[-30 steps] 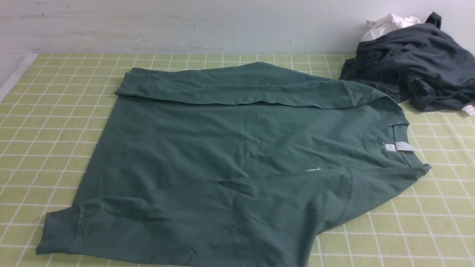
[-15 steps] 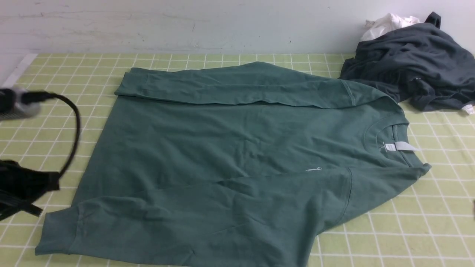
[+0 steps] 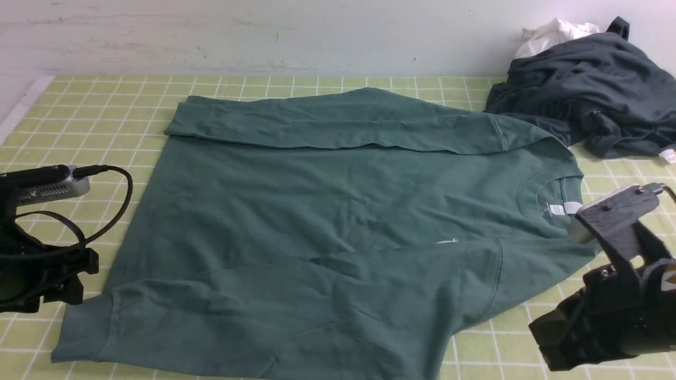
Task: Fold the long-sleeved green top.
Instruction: Use the left arm to clamp the cuff closest to it, then use the left arm to drag and place the cuff at the centered position on the left edge of the fabric
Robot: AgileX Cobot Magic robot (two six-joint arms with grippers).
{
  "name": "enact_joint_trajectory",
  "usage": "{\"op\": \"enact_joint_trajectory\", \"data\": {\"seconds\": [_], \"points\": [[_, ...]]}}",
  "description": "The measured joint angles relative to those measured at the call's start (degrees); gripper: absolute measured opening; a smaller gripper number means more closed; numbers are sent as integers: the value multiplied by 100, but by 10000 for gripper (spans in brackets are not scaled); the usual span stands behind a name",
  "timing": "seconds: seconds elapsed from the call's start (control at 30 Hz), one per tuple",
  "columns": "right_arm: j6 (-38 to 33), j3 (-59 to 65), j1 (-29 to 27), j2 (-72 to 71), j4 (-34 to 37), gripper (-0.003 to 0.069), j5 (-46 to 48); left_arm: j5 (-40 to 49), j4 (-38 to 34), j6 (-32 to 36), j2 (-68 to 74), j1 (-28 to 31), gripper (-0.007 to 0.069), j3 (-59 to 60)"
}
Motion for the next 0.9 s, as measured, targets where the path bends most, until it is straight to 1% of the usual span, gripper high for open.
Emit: {"op": "enact_joint_trajectory", "data": {"seconds": [0.03, 0.13, 0.2, 0.27, 0.4, 0.47, 0.5, 0.53, 0.57, 0.67, 0.77, 0.83, 0.9], "points": [[-61, 0, 0, 8, 81, -15, 0, -92, 0, 0, 160, 0, 431, -28], [-237, 0, 0, 8, 261, -15, 0, -325, 0, 0, 604, 0, 470, -84], [-284, 0, 0, 8, 313, -15, 0, -444, 0, 0, 872, 0, 470, -87], [-290, 0, 0, 8, 346, -15, 0, -488, 0, 12, 1113, 0, 449, -102], [-301, 0, 0, 8, 366, -15, 0, -440, -94, 95, 1333, 0, 290, -255], [-301, 0, 0, 8, 375, -15, -2, -423, -122, 103, 1332, 0, 141, -339], [-301, 0, 0, 8, 375, -15, -7, -423, -128, 103, 1326, 0, 127, -348], [-326, 0, 0, 8, 382, -15, -14, -398, -144, 103, 1278, 0, 66, -408], [-356, 0, 0, 8, 383, -15, -18, -381, -145, 103, 1197, 0, 36, -469], [-429, 0, 0, 8, 383, -15, -21, -272, -149, 109, 780, -78, -1, -738], [-440, 0, 0, 8, 383, -15, -57, -277, -149, 238, 413, -300, -4, -980], [-445, 0, 0, 8, 383, -15, -111, -353, -149, 502, 259, -528, -4, -1166], [-446, 0, 0, 8, 383, -15, -163, -528, -149, 958, 198, -817, -4, -1446]]}}
